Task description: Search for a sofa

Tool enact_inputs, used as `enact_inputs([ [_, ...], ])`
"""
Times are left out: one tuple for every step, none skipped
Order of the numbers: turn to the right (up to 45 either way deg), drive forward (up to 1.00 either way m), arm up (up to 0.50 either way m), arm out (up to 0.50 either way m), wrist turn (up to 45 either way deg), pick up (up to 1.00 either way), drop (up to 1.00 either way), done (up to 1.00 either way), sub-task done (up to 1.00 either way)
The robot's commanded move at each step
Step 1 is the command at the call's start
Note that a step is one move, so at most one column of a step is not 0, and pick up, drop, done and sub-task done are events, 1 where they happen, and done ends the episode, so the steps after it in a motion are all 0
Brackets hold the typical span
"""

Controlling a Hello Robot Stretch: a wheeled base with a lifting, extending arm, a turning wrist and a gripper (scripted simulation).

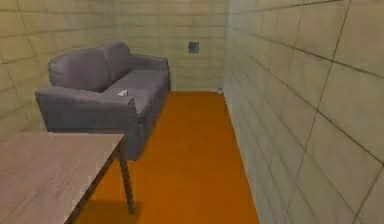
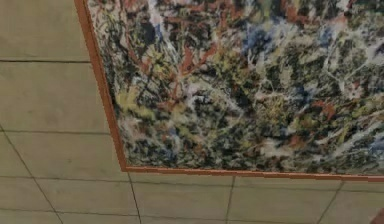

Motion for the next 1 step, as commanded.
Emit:
enact_inputs([
  [0.0, 1.00, 0.00, 0.00, 0.0, 0.00, 0.00, 0.00, 0.00],
])
